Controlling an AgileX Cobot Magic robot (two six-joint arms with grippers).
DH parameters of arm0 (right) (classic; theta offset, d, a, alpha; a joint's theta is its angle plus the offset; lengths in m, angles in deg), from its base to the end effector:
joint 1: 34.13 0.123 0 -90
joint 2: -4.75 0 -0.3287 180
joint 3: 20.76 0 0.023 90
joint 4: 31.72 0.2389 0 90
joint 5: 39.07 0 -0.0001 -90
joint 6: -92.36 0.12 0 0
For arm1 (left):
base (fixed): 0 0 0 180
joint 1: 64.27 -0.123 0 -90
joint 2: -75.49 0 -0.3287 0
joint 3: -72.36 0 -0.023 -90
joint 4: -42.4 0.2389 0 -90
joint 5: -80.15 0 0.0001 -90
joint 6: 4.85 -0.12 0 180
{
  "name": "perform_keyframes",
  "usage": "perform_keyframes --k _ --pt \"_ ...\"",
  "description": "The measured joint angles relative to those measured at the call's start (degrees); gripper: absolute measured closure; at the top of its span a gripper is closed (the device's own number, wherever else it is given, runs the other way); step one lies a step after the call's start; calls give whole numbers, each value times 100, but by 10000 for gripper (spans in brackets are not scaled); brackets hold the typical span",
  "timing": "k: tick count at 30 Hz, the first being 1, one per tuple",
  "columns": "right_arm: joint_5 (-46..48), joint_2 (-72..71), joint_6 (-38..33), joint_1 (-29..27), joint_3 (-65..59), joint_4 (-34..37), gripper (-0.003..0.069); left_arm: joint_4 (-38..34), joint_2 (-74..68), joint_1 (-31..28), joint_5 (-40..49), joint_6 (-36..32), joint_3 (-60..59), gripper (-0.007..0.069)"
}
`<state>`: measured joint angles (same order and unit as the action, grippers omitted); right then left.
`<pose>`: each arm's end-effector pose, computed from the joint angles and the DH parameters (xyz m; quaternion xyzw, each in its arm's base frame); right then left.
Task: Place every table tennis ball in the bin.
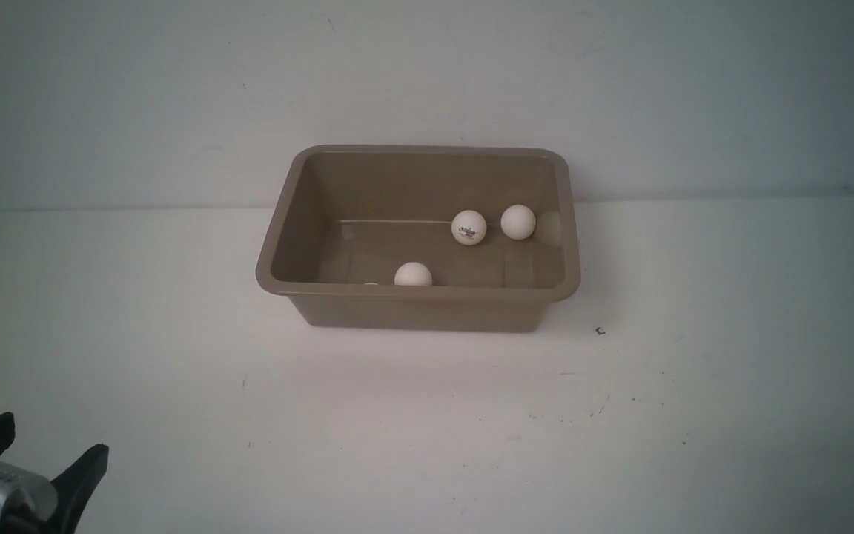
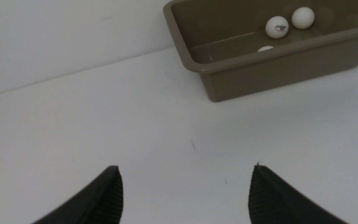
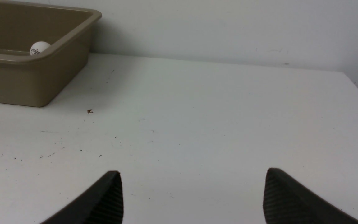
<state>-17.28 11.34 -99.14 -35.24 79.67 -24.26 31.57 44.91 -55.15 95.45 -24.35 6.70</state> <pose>0.0245 0.0053 0.1630 -0.0386 0.8069 -0.0097 0.5894 0.0668 -0.0168 0.2435 0.1441 0.8127 -0.0208 0.5642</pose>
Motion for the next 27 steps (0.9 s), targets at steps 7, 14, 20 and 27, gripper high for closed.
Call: perform_keyframes --k 7,14,20,27 --pt "0 0 0 0 0 0 110 428 0 0 594 0 0 134" --pt "0 0 0 0 0 0 110 466 737 -30 1503 0 0 134" --pt "0 0 0 0 0 0 110 484 1787 -261 1716 6 -358 134" --pt "0 0 0 0 0 0 110 484 2434 -455 1557 19 -1060 134"
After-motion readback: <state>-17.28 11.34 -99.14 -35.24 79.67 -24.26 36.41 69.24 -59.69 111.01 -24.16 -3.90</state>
